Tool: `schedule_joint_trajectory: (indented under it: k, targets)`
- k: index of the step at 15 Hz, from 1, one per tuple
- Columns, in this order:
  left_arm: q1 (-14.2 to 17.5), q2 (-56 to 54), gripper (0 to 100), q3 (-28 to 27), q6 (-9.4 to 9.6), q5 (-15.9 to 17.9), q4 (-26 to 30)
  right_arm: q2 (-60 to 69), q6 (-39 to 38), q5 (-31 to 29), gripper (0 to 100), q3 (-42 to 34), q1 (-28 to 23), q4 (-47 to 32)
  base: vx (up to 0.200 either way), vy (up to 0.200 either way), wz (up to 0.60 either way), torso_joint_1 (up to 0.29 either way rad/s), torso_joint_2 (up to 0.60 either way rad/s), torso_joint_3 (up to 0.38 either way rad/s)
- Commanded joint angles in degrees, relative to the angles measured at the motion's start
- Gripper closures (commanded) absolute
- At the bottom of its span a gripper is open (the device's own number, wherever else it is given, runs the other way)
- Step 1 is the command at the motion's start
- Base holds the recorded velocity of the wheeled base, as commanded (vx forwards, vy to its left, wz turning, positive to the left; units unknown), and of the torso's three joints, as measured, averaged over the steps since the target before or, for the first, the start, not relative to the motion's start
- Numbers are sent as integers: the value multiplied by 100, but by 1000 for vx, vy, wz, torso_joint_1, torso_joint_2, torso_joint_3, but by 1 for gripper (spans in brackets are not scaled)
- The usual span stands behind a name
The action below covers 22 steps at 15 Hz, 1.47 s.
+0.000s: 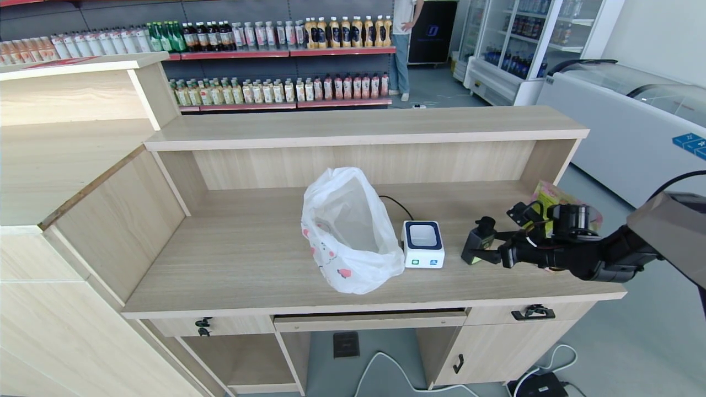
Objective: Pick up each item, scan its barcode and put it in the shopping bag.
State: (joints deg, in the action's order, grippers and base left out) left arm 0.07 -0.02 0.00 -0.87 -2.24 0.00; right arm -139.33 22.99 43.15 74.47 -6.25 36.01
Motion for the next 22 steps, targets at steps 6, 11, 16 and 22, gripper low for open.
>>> schedule_joint_trajectory:
  k: [6,11,16,22]
  targets:
    - [1,2,0,0,-1,-4,0,-104,-5,9,0,138,1,2,0,0,0,0,0,0]
    - [1,2,0,0,-1,-4,0,-306,-5,18,0,384,98,2,0,0,0,0,0,0]
    - [1,2,0,0,-1,-4,0,-420,-23,18,100,384,151,213,0,0,0,0,0,0]
    - [1,2,0,0,-1,-4,0,406,-49,18,100,94,160,372,0,0,0,0,0,0]
